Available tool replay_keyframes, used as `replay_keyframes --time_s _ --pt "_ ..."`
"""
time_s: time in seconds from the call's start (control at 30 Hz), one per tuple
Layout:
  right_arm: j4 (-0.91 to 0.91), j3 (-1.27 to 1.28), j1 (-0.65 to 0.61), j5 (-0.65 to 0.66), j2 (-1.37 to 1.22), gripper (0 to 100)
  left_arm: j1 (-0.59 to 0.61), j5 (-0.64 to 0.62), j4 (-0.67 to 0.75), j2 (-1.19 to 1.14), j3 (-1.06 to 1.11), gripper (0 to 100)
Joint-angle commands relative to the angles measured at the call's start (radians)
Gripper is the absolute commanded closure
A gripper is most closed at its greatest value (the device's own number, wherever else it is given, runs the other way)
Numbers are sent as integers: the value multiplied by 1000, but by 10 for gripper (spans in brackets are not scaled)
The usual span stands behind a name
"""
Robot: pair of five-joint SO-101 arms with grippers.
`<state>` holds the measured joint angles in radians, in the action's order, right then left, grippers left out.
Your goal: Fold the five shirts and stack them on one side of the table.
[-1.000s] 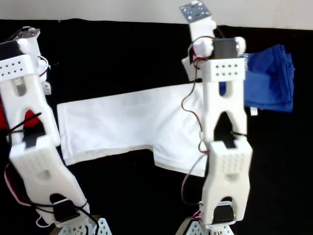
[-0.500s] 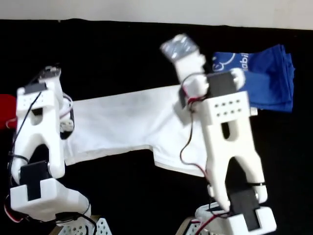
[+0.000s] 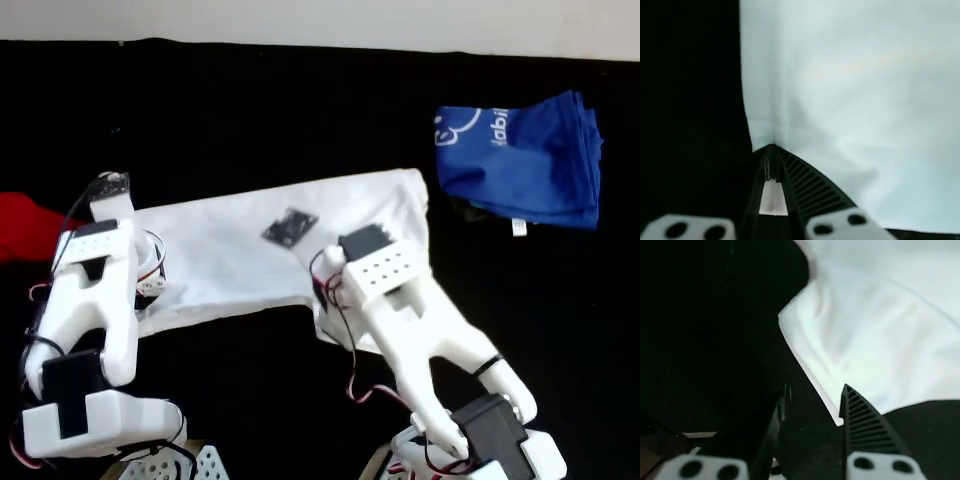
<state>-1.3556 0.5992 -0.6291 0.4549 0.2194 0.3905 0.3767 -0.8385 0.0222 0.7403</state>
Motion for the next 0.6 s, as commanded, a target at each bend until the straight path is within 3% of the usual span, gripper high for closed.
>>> replay_keyframes --time_s 0.0,0.1,0.33,0.57 --pt "84 70 -12 32 38 756 13 -69 35 2 15 991" --pt "122 113 -12 34 36 690 25 -89 38 2 16 991" --pt "226 226 -10 37 21 688 36 -89 38 1 13 991" --pt "317 222 50 37 -196 688 36 -89 38 1 13 991"
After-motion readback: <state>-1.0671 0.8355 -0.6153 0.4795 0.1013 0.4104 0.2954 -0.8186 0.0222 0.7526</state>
